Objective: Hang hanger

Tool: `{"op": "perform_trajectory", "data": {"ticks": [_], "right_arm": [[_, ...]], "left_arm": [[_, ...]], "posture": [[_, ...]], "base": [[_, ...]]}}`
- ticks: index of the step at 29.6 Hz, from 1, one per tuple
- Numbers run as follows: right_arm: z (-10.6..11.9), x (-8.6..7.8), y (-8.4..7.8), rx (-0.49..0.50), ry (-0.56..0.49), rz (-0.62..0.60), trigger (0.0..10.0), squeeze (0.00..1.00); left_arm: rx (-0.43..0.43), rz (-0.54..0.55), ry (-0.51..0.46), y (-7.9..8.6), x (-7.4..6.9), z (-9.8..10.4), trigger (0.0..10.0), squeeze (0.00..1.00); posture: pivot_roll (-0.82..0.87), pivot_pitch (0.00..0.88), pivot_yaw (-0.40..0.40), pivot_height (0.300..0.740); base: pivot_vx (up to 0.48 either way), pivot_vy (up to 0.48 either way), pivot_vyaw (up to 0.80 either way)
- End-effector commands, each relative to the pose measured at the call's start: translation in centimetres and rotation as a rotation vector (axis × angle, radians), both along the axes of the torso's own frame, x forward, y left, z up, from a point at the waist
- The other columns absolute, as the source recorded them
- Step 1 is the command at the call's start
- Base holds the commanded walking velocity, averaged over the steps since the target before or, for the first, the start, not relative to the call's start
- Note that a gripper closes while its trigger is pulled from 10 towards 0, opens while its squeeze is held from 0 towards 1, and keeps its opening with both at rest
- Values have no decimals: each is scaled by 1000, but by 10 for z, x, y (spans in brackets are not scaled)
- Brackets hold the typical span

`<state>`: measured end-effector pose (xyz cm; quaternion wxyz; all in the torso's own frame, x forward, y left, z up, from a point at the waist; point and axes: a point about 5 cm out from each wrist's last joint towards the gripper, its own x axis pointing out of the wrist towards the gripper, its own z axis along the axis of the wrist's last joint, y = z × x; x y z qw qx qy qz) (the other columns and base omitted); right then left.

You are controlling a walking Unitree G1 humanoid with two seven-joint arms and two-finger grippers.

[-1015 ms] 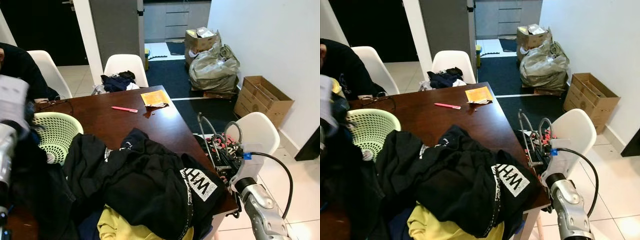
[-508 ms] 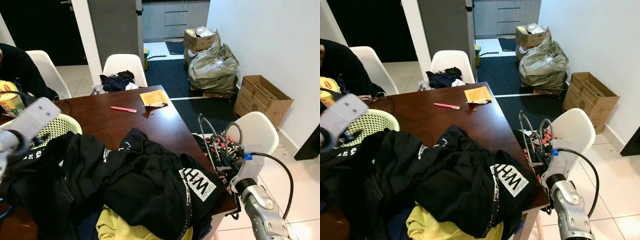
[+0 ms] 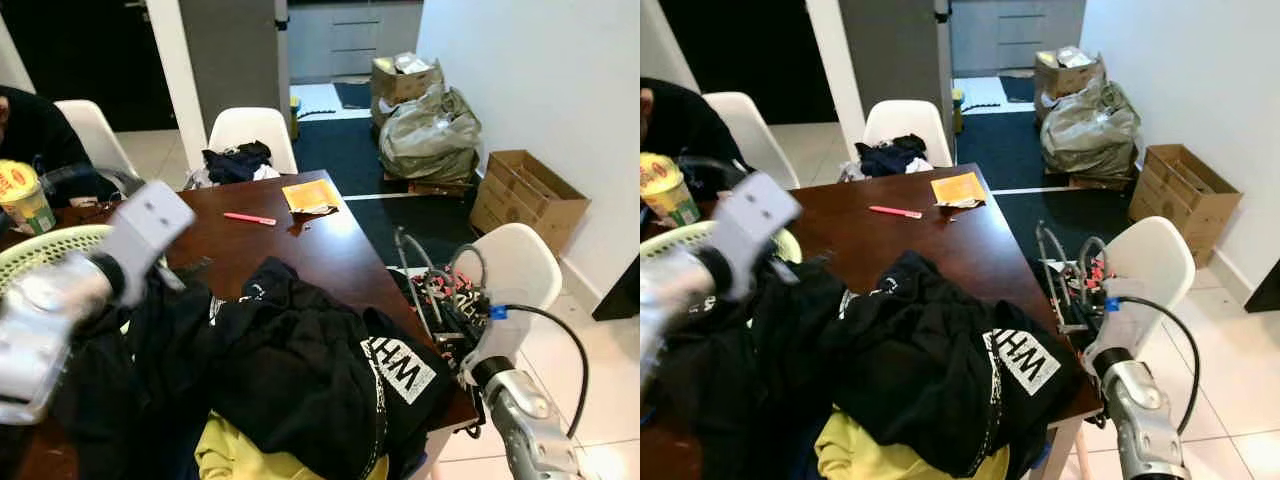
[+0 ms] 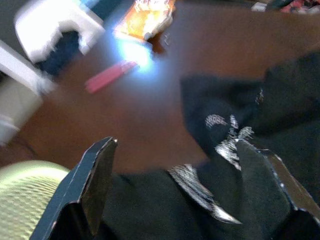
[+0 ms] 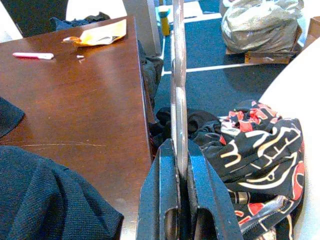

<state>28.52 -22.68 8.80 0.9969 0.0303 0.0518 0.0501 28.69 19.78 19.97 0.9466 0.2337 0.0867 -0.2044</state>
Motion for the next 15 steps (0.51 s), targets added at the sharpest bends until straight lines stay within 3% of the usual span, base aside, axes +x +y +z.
{"op": "perform_trajectory", "data": {"ticks": [1,3,4,5,6,7,8,9,10,11,13,15], "right_arm": [[0,0,3,12,2,14,10000,0],[0,0,3,12,2,14,10000,0],[0,0,3,12,3,14,10000,0],[0,0,3,12,3,14,10000,0],[0,0,2,11,5,16,10000,0],[0,0,2,11,5,16,10000,0],[0,1,2,12,8,18,10000,0],[0,1,2,12,8,18,10000,0],[0,1,2,12,10,20,10000,0],[0,1,2,12,10,20,10000,0],[-1,2,2,13,13,23,10000,0],[-1,2,2,13,13,23,10000,0]], "left_arm": [[-1,53,50,4,-2,-9,10000,0],[-1,53,50,4,-2,-9,10000,0],[-23,114,108,2,-6,-22,10000,0],[-23,114,108,2,-6,-22,10000,0],[15,225,124,8,-9,-28,10000,0],[15,225,124,8,-9,-28,10000,0],[74,334,106,16,-12,-28,10000,0],[74,334,106,16,-12,-28,10000,0],[101,422,70,22,-14,-24,10000,0],[101,422,70,22,-14,-24,10000,0],[104,520,0,26,-15,-18,10000,0],[104,520,0,26,-15,-18,10000,0]], "posture": [[-4,14,24,740],[-4,14,24,740],[-3,15,24,740],[-3,15,24,740],[-1,12,23,740],[-1,12,23,740],[6,12,24,740],[6,12,24,740],[8,8,24,740],[8,8,24,740],[11,5,23,740],[11,5,23,740]], "base": [[0,0,0],[0,0,0],[0,0,0],[0,0,0],[0,0,0],[0,0,0],[0,0,0],[0,0,0],[0,0,0],[0,0,0],[0,0,0],[0,0,0]]}}
